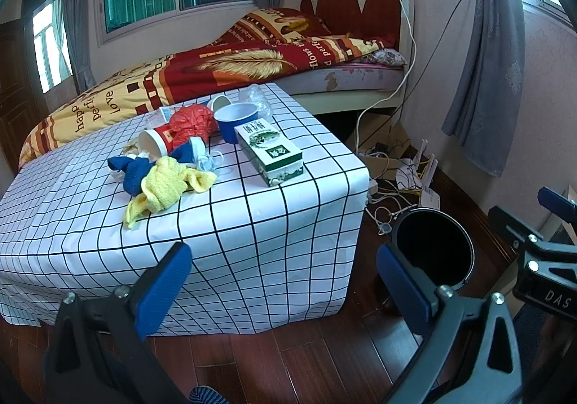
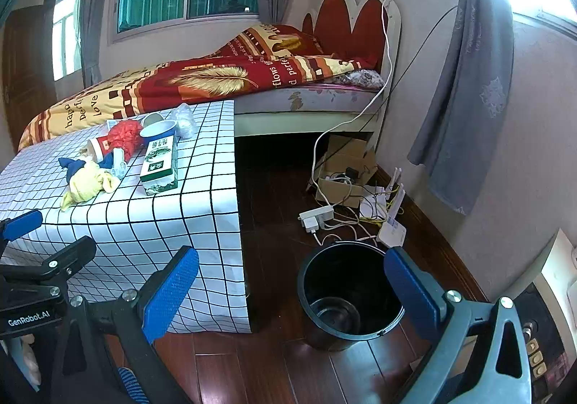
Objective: Collect trash
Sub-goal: 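Grasp the yellow cloth with the left tool while the right tool grasps the green milk carton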
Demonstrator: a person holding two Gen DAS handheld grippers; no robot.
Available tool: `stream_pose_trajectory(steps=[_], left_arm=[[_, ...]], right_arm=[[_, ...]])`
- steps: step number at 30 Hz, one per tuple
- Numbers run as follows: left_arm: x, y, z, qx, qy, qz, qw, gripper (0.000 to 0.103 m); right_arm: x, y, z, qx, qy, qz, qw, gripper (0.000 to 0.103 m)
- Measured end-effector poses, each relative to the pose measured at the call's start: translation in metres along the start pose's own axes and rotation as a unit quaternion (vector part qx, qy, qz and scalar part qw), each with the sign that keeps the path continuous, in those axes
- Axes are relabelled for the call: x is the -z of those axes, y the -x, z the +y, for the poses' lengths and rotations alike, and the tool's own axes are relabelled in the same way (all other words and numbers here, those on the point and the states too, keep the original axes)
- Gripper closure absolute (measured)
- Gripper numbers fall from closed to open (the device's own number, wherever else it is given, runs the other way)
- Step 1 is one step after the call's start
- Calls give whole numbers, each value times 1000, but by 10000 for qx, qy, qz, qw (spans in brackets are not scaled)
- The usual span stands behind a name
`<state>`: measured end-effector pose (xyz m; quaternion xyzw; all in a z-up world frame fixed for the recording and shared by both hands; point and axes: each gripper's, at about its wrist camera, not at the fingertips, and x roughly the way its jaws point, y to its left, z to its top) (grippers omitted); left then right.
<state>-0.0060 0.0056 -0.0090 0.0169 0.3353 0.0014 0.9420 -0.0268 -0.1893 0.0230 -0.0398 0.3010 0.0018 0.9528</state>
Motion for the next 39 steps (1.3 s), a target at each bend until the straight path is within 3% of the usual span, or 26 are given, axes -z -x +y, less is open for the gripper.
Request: stream_pose_trajectory(steps=[7,11,18,24,31,34,39], left_arm=[[1,-1,2,5,14,18,10000,0],[-1,-5,22,3,248,-22,9997,0],[-10,-24,84,-644,692,-119,9955,0],[-16,-55,131,-906,875,-151,9919,6],[-19,-97,153,-760,1164,39,9903,16],[-20,-108,154,-723,1208,81,9900,17],[-21,-125,154,-626,1267,157,9898,20]], right_arm=[[2,-4,2,-112,-67,85,9999,0],[2,-13,10,-320,-2,215,9993,0],[-13,-44,43,-681,411,301,9964,0],[-31,-85,88,-1073,700,479,9906,0],[-61,-127,141,-1499,947,365,9835,0],[-69,-151,160,-1584,1023,471,9809,8],[-76,-190,180,-1604,1111,658,9786,10]])
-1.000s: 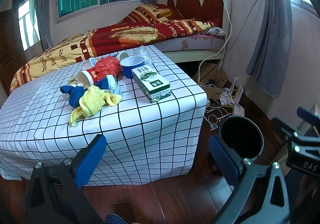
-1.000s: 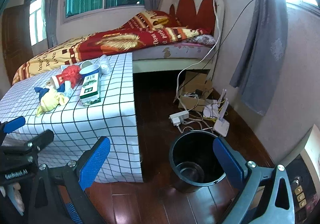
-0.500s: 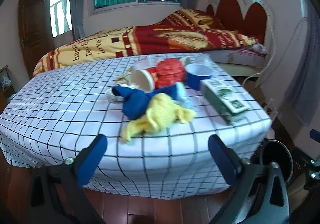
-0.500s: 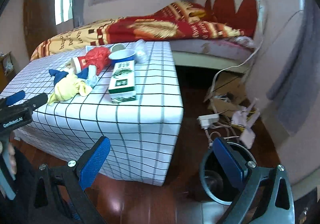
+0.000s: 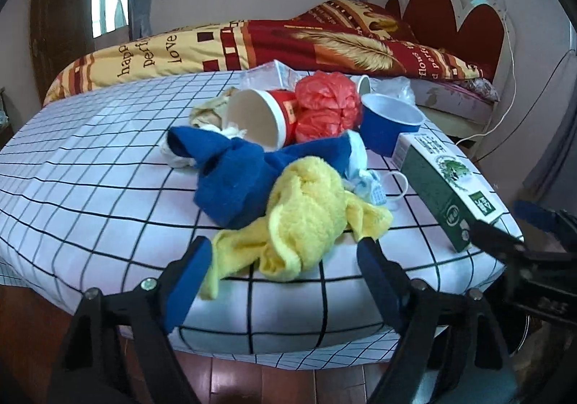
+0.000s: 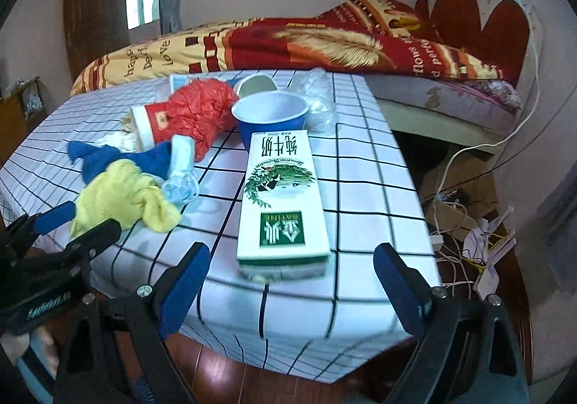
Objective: Collect trash
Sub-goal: 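Grasp the yellow cloth with the left tool while the right tool grasps the green milk carton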
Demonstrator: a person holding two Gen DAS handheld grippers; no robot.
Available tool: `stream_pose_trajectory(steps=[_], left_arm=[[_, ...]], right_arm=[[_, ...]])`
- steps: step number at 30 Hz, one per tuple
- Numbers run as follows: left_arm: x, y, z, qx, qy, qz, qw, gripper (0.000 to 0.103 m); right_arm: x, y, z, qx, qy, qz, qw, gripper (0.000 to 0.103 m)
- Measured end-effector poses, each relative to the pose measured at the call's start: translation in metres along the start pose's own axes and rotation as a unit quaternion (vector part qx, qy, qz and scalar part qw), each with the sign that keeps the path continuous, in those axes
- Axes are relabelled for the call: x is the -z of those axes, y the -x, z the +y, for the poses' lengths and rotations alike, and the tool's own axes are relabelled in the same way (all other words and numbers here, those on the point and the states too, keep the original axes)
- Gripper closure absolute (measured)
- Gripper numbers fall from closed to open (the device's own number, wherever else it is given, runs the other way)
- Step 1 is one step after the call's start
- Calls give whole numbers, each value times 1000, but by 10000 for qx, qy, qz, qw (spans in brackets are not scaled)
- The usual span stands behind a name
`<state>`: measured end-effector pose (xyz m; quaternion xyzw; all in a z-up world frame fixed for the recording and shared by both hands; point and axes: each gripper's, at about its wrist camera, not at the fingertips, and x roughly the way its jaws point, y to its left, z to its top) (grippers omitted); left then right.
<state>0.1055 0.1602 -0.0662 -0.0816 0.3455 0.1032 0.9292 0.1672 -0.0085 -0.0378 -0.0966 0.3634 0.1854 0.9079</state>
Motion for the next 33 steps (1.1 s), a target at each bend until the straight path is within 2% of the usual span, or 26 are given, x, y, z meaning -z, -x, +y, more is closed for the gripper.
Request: stream_pose_trajectory(steps=[2,5,7,8,10,16,22,27,33], left_arm=[[-2,-3,1,1,43,-10,10000,20],[-4,-7,3,3,110,-7,9999,30],[-4,-8,6,151,162,4,9998,55],[-3,-7,6,249,175,4,9995,60],[-2,-1,2,225,106,-65,9997,65],[6,14,-3,354,61,-146,9992,70],[6,33,-12,445,-46,-323,9985,72],[5,50,-27,647,-174,-454,9967,72],[14,68,-73,1183,-649,-500,9896,72]], right_arm=[[-3,-12,0,9,-7,71,10000,13],[-5,-24,-4,-64,-102,183,9998,28],[-5,-27,-6,-150,-170,227,9995,41],[-4,-27,-5,-161,-183,228,9994,46],[-2,-24,-6,-216,-195,201,9994,46],[9,-7,-8,-367,-169,-2,9992,47],[17,23,-18,-258,-209,-257,9991,47],[30,56,-43,-37,-461,-445,9979,47],[70,95,-95,520,-829,-419,9943,47]])
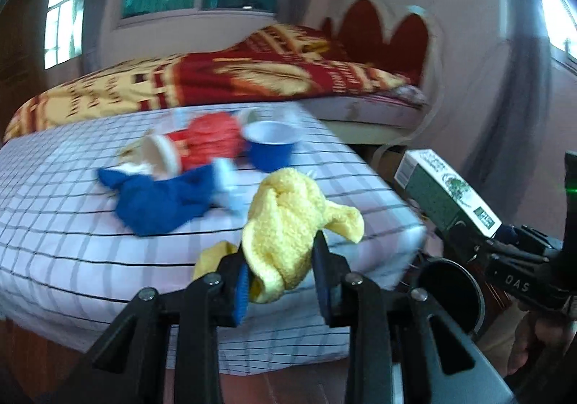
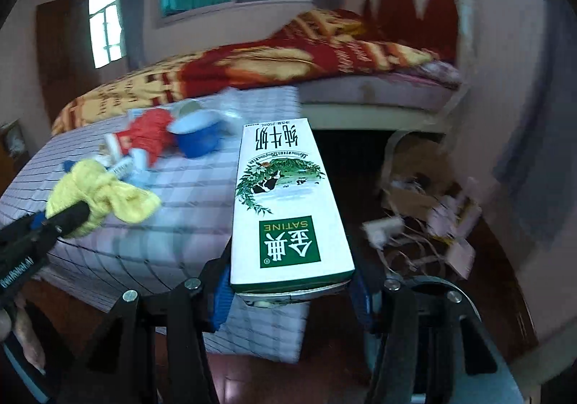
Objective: Collect trash
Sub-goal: 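Carry both items over the black bin and open both tools to drop them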
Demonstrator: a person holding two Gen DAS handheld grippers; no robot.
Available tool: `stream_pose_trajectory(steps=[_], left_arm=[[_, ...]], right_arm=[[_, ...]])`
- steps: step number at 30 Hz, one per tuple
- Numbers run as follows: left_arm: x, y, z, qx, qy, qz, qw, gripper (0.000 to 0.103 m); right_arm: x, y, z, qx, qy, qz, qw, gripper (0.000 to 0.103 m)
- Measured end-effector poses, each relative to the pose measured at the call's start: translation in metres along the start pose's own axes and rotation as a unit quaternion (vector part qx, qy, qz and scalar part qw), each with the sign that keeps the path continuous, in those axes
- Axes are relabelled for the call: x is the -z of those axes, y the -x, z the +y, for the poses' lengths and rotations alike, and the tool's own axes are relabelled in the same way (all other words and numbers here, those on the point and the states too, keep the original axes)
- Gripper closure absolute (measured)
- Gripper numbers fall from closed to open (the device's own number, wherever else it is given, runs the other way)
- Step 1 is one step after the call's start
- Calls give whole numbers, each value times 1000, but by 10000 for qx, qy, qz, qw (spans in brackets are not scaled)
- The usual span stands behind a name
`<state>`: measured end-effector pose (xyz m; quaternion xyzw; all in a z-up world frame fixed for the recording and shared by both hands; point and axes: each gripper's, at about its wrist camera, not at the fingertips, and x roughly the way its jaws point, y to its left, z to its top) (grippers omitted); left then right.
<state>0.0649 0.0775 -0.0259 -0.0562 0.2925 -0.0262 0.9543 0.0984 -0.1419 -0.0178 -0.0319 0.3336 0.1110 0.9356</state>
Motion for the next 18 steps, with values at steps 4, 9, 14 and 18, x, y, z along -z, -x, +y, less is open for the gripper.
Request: stream_pose_trajectory(steps=[4,9,14,18], left_arm=[[3,-7,-41,464,-324,119,9983,72],[12,-24,-99,1060,-762,399,9906,72],[27,-48,-154,1487,-1158,706,9795,72],[41,-78,-189,1839,-1268,1106,9684,72]], right_arm=[[31,17,-52,429,-324,225,9983,47],[64,29,-109,789,-583,474,9940,47],[91,30,-153,998,-774,730,9893,46],[111,20,-181,1016,-800,1020,9863,46]])
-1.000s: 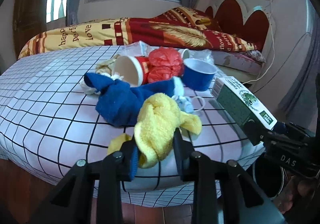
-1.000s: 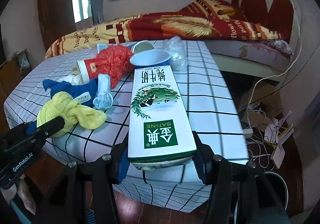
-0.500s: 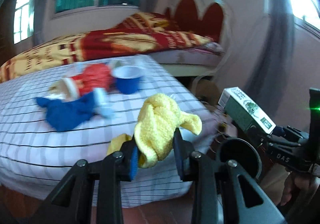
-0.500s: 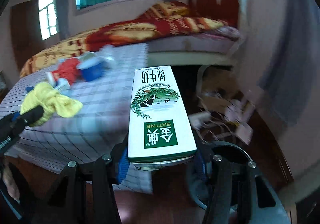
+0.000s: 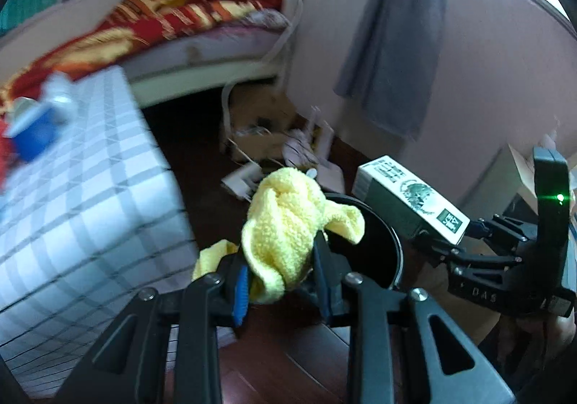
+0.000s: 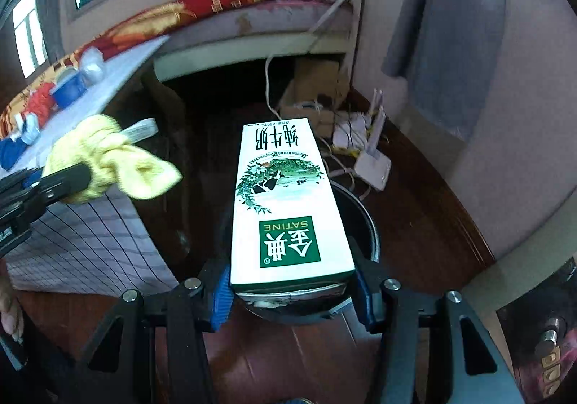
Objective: Collect trash
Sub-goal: 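Carry both items over the black bin and open both tools to drop them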
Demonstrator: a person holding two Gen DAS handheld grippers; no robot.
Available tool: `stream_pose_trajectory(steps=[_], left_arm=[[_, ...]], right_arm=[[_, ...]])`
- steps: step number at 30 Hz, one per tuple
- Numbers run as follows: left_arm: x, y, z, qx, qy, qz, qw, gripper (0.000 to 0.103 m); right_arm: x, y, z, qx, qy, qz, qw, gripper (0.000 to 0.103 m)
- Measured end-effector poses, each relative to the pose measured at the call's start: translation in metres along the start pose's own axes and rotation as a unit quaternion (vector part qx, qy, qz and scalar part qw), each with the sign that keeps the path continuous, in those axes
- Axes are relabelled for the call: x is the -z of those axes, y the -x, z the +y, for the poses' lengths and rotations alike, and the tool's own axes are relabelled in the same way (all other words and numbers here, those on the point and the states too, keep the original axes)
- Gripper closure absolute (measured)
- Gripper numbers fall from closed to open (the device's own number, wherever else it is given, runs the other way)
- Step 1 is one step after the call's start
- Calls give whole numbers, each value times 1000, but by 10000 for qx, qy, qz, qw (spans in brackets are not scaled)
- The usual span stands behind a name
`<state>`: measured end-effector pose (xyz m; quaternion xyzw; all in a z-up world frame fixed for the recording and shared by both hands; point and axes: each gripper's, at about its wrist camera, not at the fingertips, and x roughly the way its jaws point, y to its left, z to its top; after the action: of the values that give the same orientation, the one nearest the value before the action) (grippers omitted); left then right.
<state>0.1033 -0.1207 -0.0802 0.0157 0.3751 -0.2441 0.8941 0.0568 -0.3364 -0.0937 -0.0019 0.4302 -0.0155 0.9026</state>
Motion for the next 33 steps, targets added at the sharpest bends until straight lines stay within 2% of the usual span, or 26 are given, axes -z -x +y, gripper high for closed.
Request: stream_pose_trajectory(steps=[5,8,9,10,11,12,13,15,17,22,26,29,33], left_arm=[[0,-60,-10,340,-58,588,9977,72],[3,-83,-18,353,-143,753,9964,71],[5,-92,-17,445,-105,853,9953,67],[6,-104,-15,597,7,1057,9926,58],[5,-112,-13,649,103,1189,9907,49],[6,-117,-10,550,203,1260,9903,28],[7,-117,-6,416,290,1208,9914,14],[9,-109,-5,341,300,1154,9923,8],[11,-96,-7,174,198,1053,9941,8],[8,-49,1,-272,293,560,9976,4],[4,0,10,-745,341,153,9965,2],[1,36,18,-1028,360,-101,9940,2],[-1,64,36,-1273,473,-340,9902,1]], right_arm=[[15,-33,-20,13,213,459,9987,46],[20,-56,-21,-34,439,650,9969,46],[20,-65,-23,-71,469,718,9963,46],[20,-75,-23,-59,533,786,9955,45],[21,-83,-22,16,629,806,9948,38],[22,-92,-24,168,684,848,9939,9],[25,-101,-28,330,637,961,9928,0],[29,-106,-40,308,401,1062,9931,0],[27,-99,-50,358,260,1014,9939,0],[9,-63,-47,496,82,586,9970,0],[-11,-22,-27,584,13,22,9983,0],[-22,4,-4,409,-57,-312,9987,0],[-35,25,30,181,26,-575,9982,0]])
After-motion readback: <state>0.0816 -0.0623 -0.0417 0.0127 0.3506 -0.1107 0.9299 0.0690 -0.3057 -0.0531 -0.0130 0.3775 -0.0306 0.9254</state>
